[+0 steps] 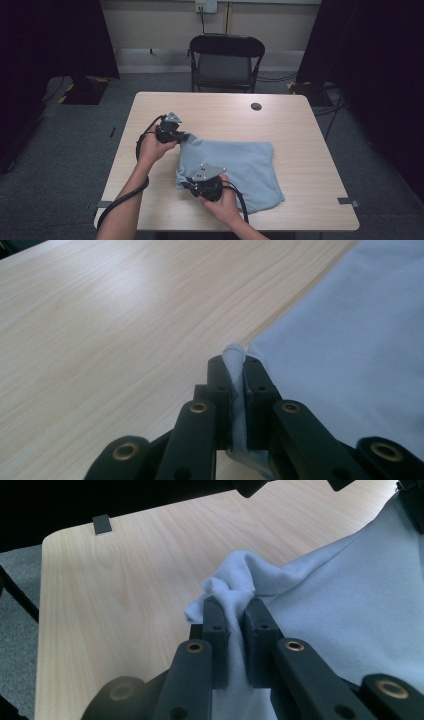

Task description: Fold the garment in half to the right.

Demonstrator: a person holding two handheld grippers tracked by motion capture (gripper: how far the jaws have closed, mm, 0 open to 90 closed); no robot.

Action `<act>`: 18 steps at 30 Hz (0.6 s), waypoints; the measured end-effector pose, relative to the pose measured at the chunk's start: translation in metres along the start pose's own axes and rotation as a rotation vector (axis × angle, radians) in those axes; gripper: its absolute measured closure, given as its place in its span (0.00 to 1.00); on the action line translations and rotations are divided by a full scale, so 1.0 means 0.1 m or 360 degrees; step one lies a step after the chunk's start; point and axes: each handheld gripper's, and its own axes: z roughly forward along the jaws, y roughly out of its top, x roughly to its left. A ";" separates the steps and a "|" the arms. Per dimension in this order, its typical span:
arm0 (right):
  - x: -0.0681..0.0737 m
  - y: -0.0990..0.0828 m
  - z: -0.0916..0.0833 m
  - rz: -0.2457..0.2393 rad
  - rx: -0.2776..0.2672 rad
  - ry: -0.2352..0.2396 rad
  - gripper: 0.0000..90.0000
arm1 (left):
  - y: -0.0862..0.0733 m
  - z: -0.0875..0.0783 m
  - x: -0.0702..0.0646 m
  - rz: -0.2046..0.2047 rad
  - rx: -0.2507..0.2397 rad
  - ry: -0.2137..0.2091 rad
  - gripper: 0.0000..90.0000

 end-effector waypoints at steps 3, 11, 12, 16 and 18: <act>-0.01 0.03 -0.02 0.0006 -0.0009 0.0003 0.91 | 0.03 -0.02 0.01 -0.0002 0.0003 -0.0003 0.94; 0.00 0.06 -0.02 0.0003 -0.0019 0.0014 0.92 | 0.07 -0.08 0.02 -0.0019 0.0010 -0.0024 0.94; 0.00 0.07 -0.02 0.0002 -0.0016 0.0016 0.92 | 0.08 -0.09 0.03 -0.0019 0.0011 -0.0023 0.94; 0.00 0.10 -0.02 -0.0009 -0.0014 0.0019 0.92 | 0.09 -0.13 0.05 -0.0025 0.0009 -0.0016 0.94; 0.00 0.13 -0.02 -0.0010 -0.0017 0.0022 0.92 | 0.10 -0.15 0.05 -0.0021 0.0010 -0.0013 0.94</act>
